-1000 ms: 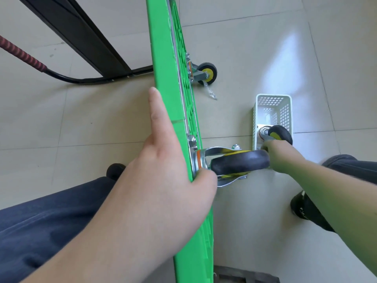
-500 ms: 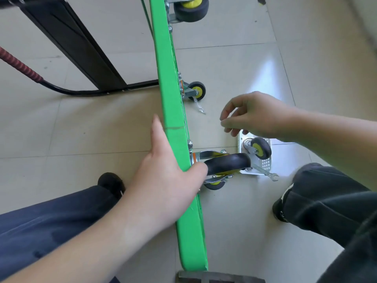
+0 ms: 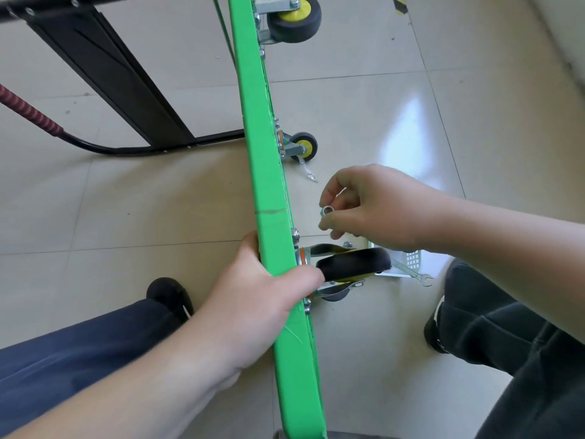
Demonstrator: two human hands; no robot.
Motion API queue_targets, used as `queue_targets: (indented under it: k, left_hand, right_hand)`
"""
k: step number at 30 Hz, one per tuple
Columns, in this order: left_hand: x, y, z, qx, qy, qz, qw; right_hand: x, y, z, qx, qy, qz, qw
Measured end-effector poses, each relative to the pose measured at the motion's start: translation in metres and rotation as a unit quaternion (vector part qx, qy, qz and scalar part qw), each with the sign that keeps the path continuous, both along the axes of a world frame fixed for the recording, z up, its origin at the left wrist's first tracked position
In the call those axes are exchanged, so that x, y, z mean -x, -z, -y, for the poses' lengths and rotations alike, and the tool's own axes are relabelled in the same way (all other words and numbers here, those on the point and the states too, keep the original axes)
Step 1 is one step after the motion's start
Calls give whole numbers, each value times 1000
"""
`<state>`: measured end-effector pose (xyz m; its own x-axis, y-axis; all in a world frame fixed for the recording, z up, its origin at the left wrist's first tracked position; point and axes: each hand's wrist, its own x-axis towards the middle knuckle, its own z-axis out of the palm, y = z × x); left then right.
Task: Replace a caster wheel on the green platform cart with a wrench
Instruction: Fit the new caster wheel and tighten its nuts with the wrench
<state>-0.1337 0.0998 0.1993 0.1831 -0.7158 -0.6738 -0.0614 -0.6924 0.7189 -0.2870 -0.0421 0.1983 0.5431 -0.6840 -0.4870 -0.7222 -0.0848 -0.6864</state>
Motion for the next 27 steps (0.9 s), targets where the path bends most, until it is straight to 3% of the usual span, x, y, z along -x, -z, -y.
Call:
queue_targets:
  k: [6,18,27]
  left_hand:
    - [3,2,-2,2,-32,9,999]
    - [3,0,-4,-1,-34,47,998]
    - [3,0,-3,-2,-29,56,998]
  right_hand:
    - [-7,20,12,43,-50,-44,997]
    - [-18,39,19,-112,-14,-12,994]
    - [-22,41,16,-149,-25,-25,988]
